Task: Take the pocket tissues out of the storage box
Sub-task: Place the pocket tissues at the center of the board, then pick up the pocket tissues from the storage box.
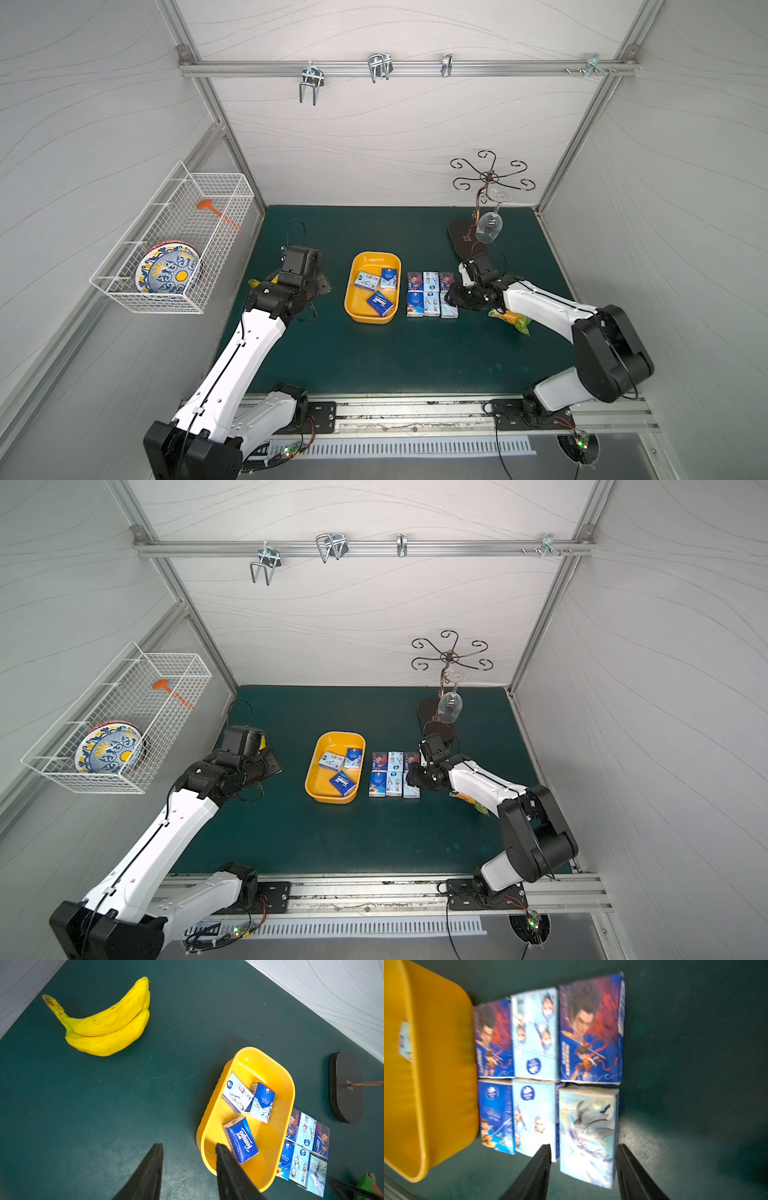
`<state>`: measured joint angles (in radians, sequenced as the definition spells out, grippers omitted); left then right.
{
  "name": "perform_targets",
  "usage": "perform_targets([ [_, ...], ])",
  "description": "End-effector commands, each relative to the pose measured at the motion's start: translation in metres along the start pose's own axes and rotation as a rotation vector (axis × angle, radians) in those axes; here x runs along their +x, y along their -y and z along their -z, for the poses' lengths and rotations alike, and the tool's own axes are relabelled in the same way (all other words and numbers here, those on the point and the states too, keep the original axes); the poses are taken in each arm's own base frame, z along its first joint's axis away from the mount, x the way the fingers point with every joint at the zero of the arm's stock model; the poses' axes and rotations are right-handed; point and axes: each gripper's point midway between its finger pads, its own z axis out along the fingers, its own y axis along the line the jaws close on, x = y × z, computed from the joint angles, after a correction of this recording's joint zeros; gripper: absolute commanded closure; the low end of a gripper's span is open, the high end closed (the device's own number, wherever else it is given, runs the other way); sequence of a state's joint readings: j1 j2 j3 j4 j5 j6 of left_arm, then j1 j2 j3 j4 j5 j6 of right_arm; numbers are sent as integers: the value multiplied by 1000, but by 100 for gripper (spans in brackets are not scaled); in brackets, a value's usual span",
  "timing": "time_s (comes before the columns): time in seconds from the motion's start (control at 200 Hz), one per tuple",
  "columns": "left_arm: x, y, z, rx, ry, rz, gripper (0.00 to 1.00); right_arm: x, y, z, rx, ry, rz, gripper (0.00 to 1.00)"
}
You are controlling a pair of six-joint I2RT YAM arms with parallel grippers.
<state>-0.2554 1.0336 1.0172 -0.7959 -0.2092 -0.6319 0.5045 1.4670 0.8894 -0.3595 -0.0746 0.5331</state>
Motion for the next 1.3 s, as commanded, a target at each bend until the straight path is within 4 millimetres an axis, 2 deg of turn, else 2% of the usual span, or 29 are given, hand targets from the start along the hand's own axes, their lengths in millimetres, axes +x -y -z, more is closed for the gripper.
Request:
perform_targets([
  [0.0,-16,6,10,29,56,19,54,-11,-9,24,18,37,31,45],
  [0.05,-16,6,10,29,56,19,54,-15,-18,28,19,53,69,45],
  [0.095,-15,6,8,27,53,17,54,-18,-34,31,10,66,138,44],
  [0.245,-10,5,-1,11,27,12,54,-16,-117,30,-47,80,484,43],
  [0.34,-9,5,-1,8,21,9,54,-12,-161,19,-27,81,715,43],
  [0.445,-12,0,4,-17,30,-9,54,-7,-194,-2,-25,63,895,42],
  [0.71,-12,-5,8,-13,24,-3,54,3,-224,-66,17,32,1142,41],
  [0.986,-8,-6,2,-20,5,-7,54,-2,-244,-107,30,47,1264,39],
  [1.296,-12,-6,7,-24,18,-15,53,-6,-243,-150,64,-9,1308,37],
])
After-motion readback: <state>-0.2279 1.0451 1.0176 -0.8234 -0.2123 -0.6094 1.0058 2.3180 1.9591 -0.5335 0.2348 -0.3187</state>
